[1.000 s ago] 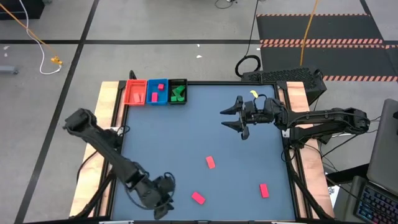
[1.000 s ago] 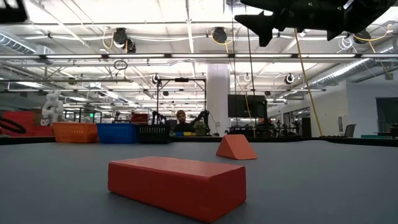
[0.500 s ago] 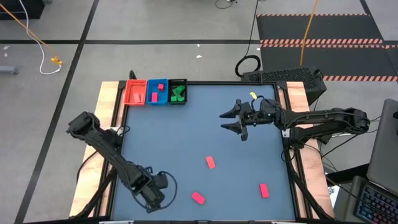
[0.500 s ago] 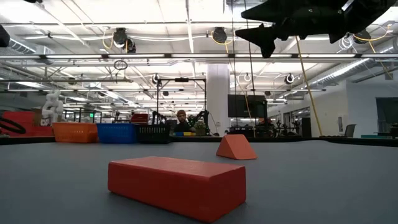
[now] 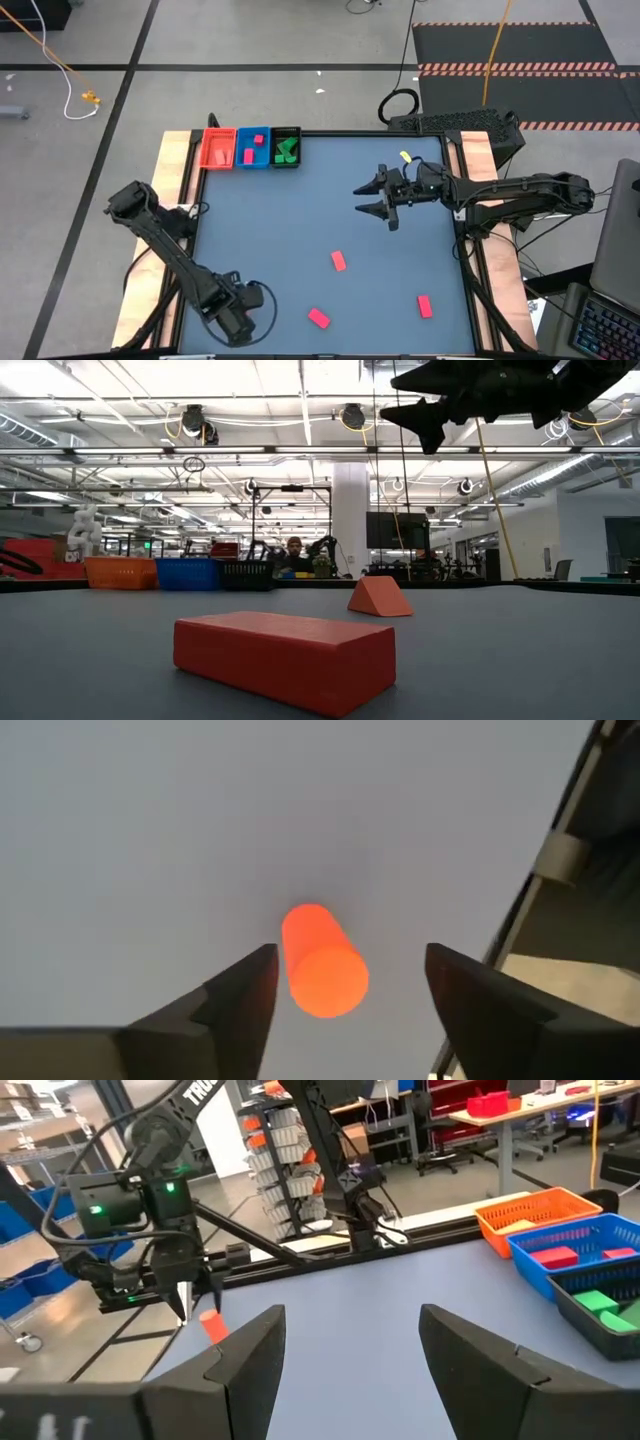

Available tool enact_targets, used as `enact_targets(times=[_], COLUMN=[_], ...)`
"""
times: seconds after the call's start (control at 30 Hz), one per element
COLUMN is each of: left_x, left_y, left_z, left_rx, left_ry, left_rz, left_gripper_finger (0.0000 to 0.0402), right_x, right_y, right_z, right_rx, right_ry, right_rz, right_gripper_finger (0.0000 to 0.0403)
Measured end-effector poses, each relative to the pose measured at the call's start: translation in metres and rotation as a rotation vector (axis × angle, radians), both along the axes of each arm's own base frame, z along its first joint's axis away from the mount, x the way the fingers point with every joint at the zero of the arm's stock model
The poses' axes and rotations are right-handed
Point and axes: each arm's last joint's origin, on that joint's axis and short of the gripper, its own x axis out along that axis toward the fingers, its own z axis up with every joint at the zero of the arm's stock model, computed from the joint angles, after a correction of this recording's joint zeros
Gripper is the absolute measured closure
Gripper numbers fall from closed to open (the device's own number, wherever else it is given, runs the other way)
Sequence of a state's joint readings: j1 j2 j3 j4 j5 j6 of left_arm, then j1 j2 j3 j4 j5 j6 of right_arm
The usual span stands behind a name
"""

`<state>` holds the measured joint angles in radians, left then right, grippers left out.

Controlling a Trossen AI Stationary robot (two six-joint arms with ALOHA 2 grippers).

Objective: Sort & place blocks by color
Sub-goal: Put the orange block into the orange bin

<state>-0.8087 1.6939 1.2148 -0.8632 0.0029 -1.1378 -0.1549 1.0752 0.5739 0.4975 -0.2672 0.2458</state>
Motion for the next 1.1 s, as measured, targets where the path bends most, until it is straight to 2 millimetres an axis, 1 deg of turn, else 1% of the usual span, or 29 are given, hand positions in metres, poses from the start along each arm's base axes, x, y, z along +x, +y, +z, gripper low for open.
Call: enact_targets(times=[0.07, 0.17, 0.3, 0.4, 0.57, 0.7, 0.9, 1.0, 1.1], left_x=[0.001, 0.001, 0.002, 0.003, 0.003, 0.003, 0.004, 0.004, 0.005], left_y=[-0.001, -0.004, -0.008, -0.009, -0.010, -0.010, -0.009, -0.009, -0.009], left_z=[-0.003, -0.014, -0.029, -0.035, -0.036, -0.037, -0.037, -0.037, -0.037], left_rx=[0.007, 0.036, 0.039, 0.035, 0.031, 0.043, 0.064, 0.065, 0.065], left_ry=[0.007, 0.038, 0.102, 0.139, 0.149, 0.138, 0.114, 0.113, 0.114], left_rz=[0.000, -0.016, -0.062, -0.071, -0.055, -0.050, -0.093, -0.103, -0.104], left_gripper_finger=[0.0127, 0.0102, 0.0081, 0.0075, 0.0078, 0.0103, 0.0161, 0.0197, 0.0246], right_x=[0.000, 0.000, 0.000, 0.000, 0.000, 0.000, 0.000, 0.000, 0.000], right_y=[0.000, 0.000, 0.000, 0.000, 0.000, 0.000, 0.000, 0.000, 0.000], right_z=[0.000, 0.000, 0.000, 0.000, 0.000, 0.000, 0.000, 0.000, 0.000], right_rx=[-0.005, -0.011, -0.034, -0.034, -0.032, -0.031, -0.035, -0.050, -0.049], right_ry=[-0.001, -0.003, -0.006, -0.007, -0.006, -0.006, -0.007, -0.009, -0.008], right_rz=[0.000, 0.000, 0.001, 0.001, 0.000, 0.000, -0.001, 0.000, 0.000], right_gripper_finger=[0.0177, 0.0177, 0.0177, 0.0177, 0.0177, 0.0177, 0.0177, 0.0177, 0.0177])
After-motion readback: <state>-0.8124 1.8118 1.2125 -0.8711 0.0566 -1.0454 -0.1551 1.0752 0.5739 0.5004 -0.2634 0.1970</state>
